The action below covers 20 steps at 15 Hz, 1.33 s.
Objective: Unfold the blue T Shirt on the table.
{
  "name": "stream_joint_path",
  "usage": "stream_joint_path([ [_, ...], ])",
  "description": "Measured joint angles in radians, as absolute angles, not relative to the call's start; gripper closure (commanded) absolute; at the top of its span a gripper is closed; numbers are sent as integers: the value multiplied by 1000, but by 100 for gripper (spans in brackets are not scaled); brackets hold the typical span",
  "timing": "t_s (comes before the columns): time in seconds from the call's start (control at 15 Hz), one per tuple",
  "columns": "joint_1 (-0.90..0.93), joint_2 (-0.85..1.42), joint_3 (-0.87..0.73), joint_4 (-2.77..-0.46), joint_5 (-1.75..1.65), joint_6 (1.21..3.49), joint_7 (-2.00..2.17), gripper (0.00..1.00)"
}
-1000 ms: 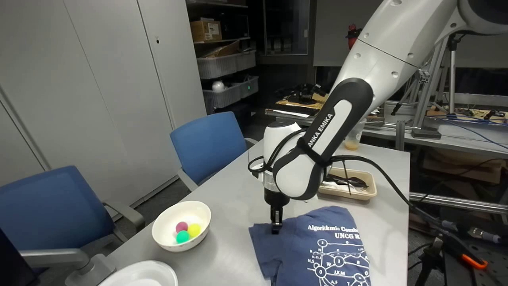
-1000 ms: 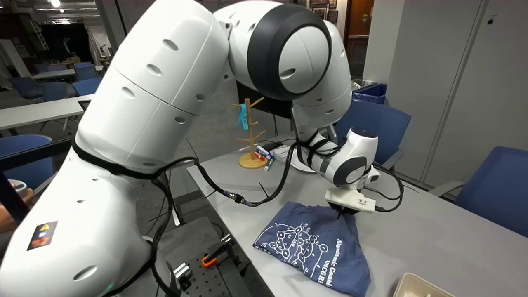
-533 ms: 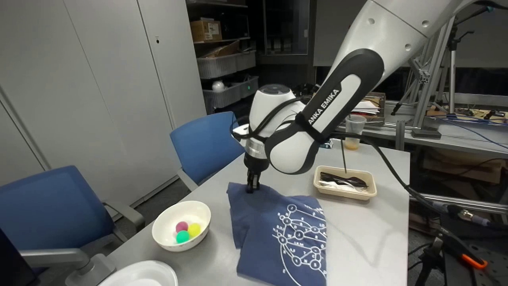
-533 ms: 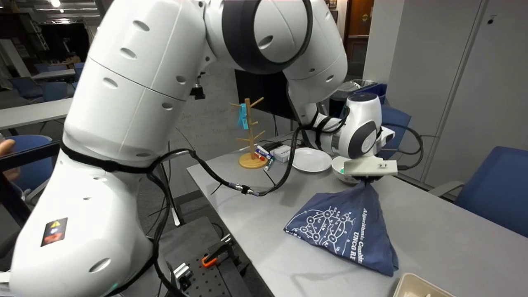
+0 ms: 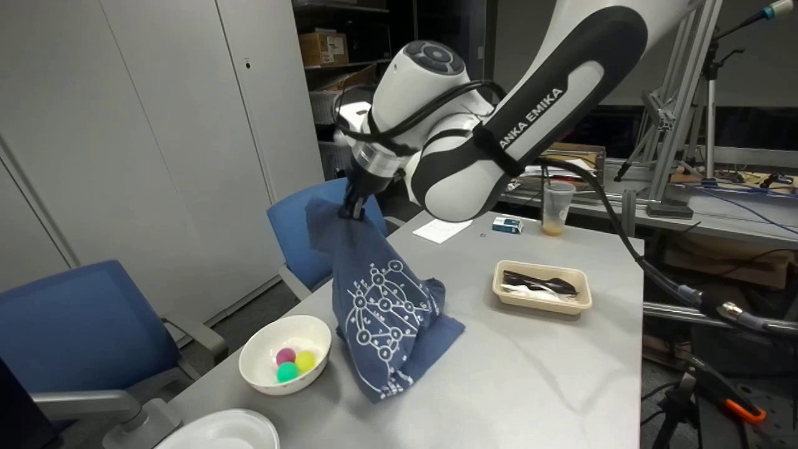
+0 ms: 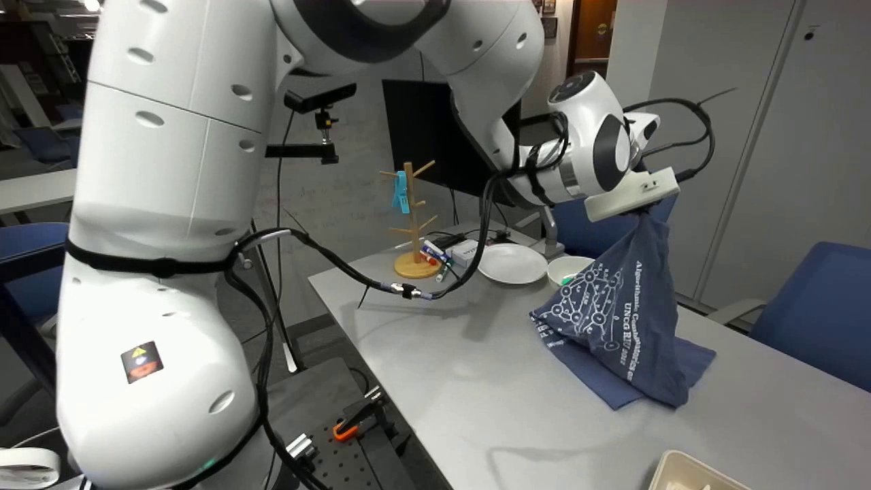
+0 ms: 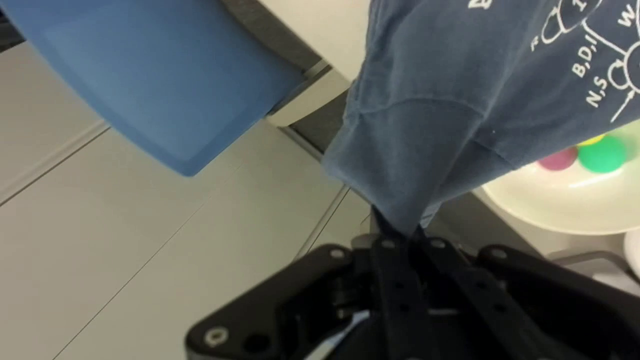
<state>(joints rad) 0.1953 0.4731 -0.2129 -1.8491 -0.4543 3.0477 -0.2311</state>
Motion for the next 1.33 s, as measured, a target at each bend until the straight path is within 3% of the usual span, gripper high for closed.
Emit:
stream_joint_path([
  [0.73, 616, 301, -700, -1723, -747, 3058, 133, 99],
  [1.0, 729, 314, -854, -1643, -840, 3052, 325, 99],
  [1.33, 848, 424, -1188, -1571, -999, 3122, 651, 99],
])
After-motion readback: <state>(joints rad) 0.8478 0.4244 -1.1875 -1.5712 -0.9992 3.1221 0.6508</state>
